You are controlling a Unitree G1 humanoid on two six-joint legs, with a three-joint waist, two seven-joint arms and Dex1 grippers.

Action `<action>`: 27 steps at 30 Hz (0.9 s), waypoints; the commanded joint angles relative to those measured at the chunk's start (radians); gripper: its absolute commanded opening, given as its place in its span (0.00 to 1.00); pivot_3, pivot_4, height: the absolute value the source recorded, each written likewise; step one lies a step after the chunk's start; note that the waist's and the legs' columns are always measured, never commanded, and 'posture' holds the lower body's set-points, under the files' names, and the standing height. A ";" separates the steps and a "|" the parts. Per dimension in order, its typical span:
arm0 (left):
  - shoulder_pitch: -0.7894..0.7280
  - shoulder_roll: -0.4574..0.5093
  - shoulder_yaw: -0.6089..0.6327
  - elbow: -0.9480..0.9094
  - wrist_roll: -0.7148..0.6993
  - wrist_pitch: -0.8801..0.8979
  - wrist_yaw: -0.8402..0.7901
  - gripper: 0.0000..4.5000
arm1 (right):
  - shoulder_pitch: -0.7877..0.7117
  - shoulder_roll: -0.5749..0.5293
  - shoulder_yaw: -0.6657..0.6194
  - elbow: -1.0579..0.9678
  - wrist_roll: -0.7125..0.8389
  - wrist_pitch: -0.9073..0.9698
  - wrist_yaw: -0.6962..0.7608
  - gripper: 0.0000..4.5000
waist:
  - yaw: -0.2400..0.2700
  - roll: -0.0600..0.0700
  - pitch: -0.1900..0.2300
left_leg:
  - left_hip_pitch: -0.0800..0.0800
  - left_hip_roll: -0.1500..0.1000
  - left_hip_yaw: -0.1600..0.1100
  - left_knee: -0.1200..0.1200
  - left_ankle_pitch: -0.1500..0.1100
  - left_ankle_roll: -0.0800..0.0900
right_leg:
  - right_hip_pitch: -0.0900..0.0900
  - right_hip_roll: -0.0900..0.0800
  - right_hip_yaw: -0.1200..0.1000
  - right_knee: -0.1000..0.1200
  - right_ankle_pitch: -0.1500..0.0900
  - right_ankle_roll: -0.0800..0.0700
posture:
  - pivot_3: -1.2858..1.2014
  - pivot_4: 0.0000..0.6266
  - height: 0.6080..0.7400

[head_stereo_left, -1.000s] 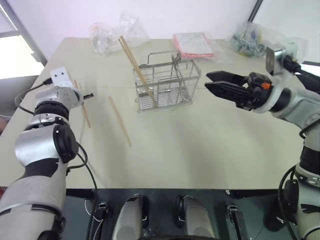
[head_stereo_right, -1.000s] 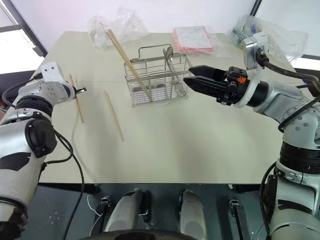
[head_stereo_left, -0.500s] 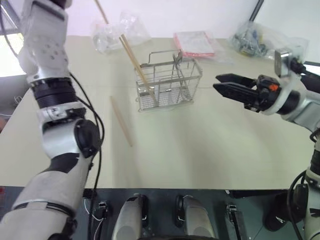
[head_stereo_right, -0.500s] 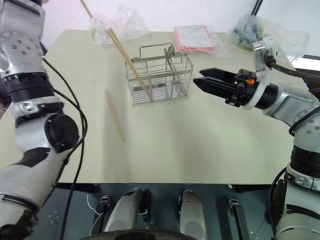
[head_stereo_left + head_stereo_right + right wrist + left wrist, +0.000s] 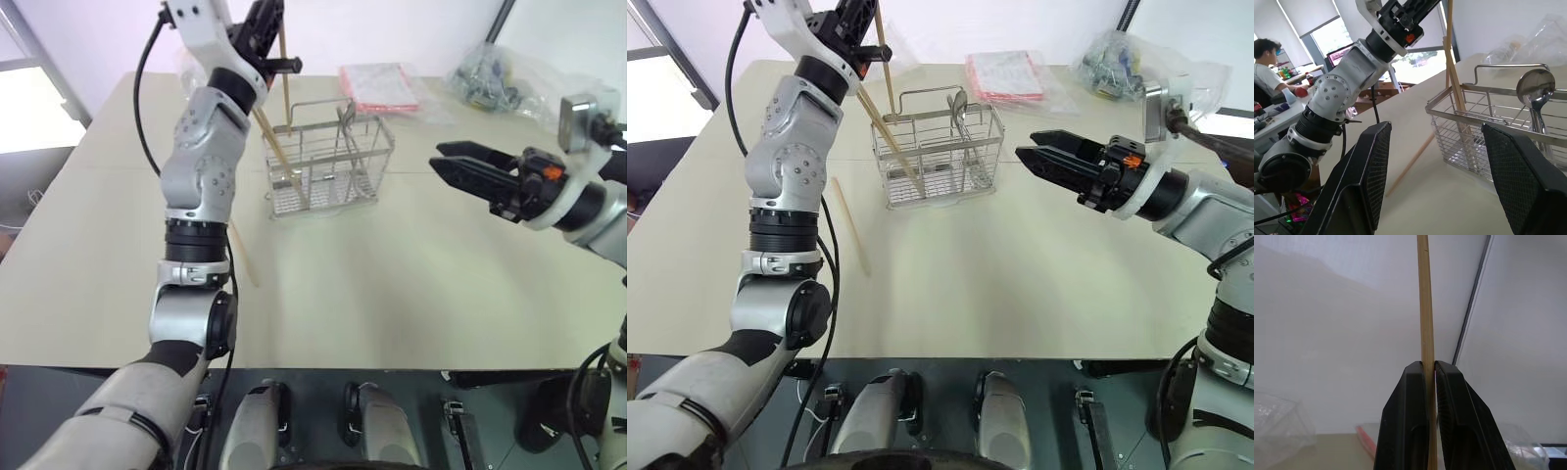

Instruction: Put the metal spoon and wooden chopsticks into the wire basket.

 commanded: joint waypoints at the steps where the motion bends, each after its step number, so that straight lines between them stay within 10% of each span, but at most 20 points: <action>1: 0.031 -0.019 -0.036 0.064 0.061 -0.092 -0.029 0.01 | -0.009 -0.018 -0.037 -0.027 0.044 -0.004 -0.023 0.67 | 0.000 0.000 0.000 | 0.000 0.000 0.000 0.000 0.000 0.000 | 0.000 0.000 0.000 0.000 0.000 0.000 | 0.52 0.24 0.69; 9: 0.104 -0.075 -0.068 0.138 0.126 -0.181 -0.041 0.01 | -0.022 -0.017 -0.021 -0.013 0.046 -0.017 -0.043 0.67 | -0.001 0.000 0.000 | -0.002 0.000 0.000 0.000 0.000 0.000 | -0.001 0.000 0.000 0.000 0.000 0.000 | 0.52 0.24 0.69; 19: 0.120 -0.031 -0.056 -0.143 0.067 0.015 -0.024 0.99 | -0.029 -0.007 0.005 0.022 0.019 -0.041 -0.030 0.67 | -0.002 0.000 0.000 | -0.002 0.000 -0.001 0.000 0.000 0.001 | -0.001 0.000 0.000 0.000 0.000 0.000 | 0.52 0.24 0.69; 27: 0.018 0.117 0.063 -0.470 -0.006 0.621 0.257 0.99 | -0.023 0.010 0.040 0.046 -0.013 -0.073 -0.005 0.67 | -0.002 0.000 0.000 | -0.001 0.000 -0.002 0.000 0.000 0.001 | -0.001 0.000 0.000 0.000 0.000 0.000 | 0.52 0.24 0.69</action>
